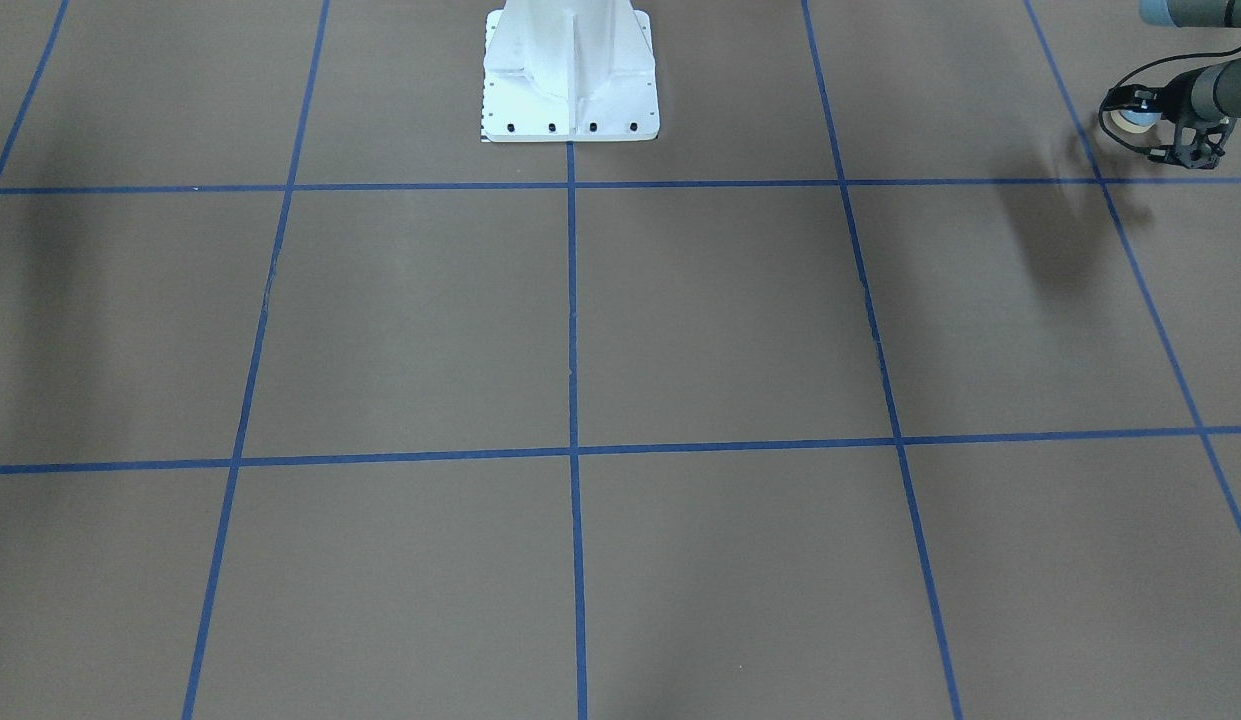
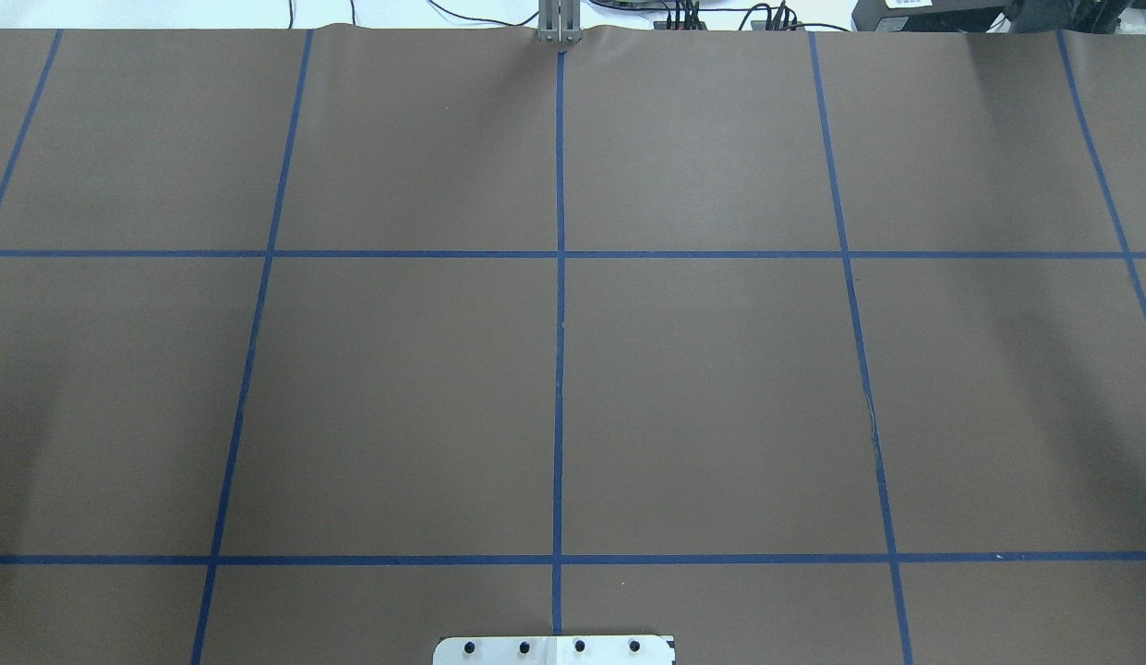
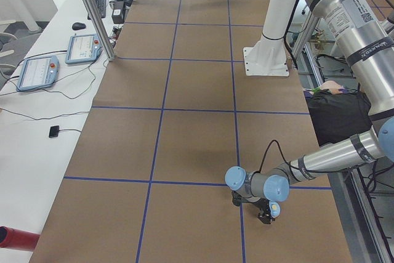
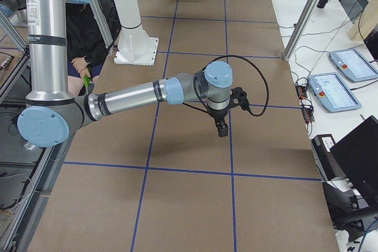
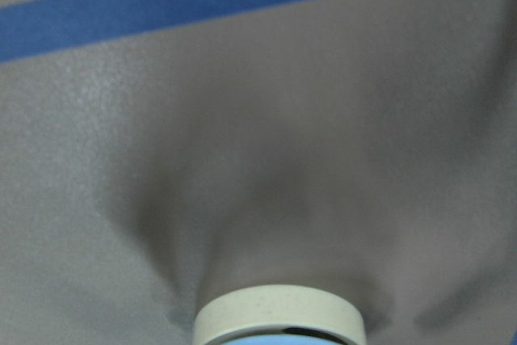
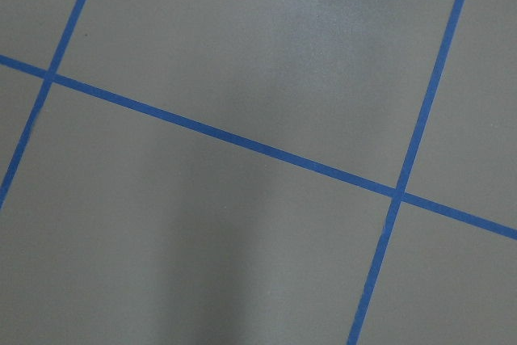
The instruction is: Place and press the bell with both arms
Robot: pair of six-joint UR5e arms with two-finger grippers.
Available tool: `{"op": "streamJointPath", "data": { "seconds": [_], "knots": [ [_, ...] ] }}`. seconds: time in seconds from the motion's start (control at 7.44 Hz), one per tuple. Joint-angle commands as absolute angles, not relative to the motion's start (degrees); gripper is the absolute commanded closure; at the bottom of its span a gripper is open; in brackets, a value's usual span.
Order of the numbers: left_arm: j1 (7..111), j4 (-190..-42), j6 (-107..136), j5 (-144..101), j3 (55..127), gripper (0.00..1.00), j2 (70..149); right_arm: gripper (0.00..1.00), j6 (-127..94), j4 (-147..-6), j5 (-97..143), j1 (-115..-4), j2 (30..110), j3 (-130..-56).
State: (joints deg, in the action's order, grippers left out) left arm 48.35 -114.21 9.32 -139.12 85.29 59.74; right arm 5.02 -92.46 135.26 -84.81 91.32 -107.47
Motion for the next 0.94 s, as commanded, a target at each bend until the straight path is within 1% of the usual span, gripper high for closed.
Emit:
{"op": "streamJointPath", "data": {
  "seconds": [0.0,0.13,0.27,0.4,0.54,0.67,0.81],
  "knots": [
    [48.34,-114.52,9.23,-139.13,85.25,0.42,59.77,0.0,5.01,-92.46,135.26,-84.81,91.32,-107.84],
    [48.25,-115.39,9.23,-139.13,85.34,0.66,59.77,0.0,5.01,-92.55,135.35,-84.81,91.32,-108.28],
    [48.25,-117.58,9.49,-139.22,85.34,0.82,59.5,0.0,5.01,-92.55,135.35,-84.81,91.32,-108.28],
    [48.25,-119.25,9.58,-139.22,85.43,0.91,58.98,0.0,5.01,-92.55,135.35,-84.81,91.32,-108.28],
    [48.34,-119.53,9.58,-139.22,85.95,0.92,58.8,0.0,5.01,-92.55,135.26,-84.81,91.32,-108.28],
    [48.43,-119.44,9.67,-139.31,88.39,0.95,57.93,0.0,5.01,-92.55,135.18,-84.81,91.32,-108.28],
    [48.51,-119.27,9.93,-139.48,92.77,0.95,55.57,0.0,5.1,-92.46,135.09,-84.81,91.32,-108.28]
  ]
}}
